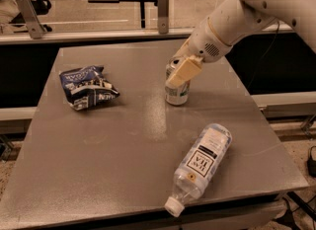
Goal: Move 7up can near blue chip bag
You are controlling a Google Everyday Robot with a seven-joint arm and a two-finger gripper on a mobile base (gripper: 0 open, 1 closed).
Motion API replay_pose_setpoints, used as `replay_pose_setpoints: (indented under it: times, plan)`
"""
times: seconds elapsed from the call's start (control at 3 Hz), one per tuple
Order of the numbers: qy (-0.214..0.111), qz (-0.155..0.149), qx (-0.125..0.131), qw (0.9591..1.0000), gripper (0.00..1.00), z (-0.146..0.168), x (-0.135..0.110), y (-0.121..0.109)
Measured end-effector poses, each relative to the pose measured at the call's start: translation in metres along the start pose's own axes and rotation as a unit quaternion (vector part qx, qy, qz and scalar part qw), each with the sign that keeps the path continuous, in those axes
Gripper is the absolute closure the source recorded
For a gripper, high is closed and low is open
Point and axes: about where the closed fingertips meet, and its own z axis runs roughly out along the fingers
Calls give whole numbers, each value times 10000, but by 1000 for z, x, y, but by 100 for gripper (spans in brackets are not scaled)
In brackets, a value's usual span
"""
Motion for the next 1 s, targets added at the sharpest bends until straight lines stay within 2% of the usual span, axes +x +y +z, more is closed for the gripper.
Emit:
replay_pose_setpoints:
  times: [0.33,0.67,1.0]
  plan:
    - [55,-23,-8,10000,63,-4,-2,1]
    - [44,-102,-16,9999,87,-6,-13,-8]
    - [-226,-327,-41,9992,100,-2,-49,-29]
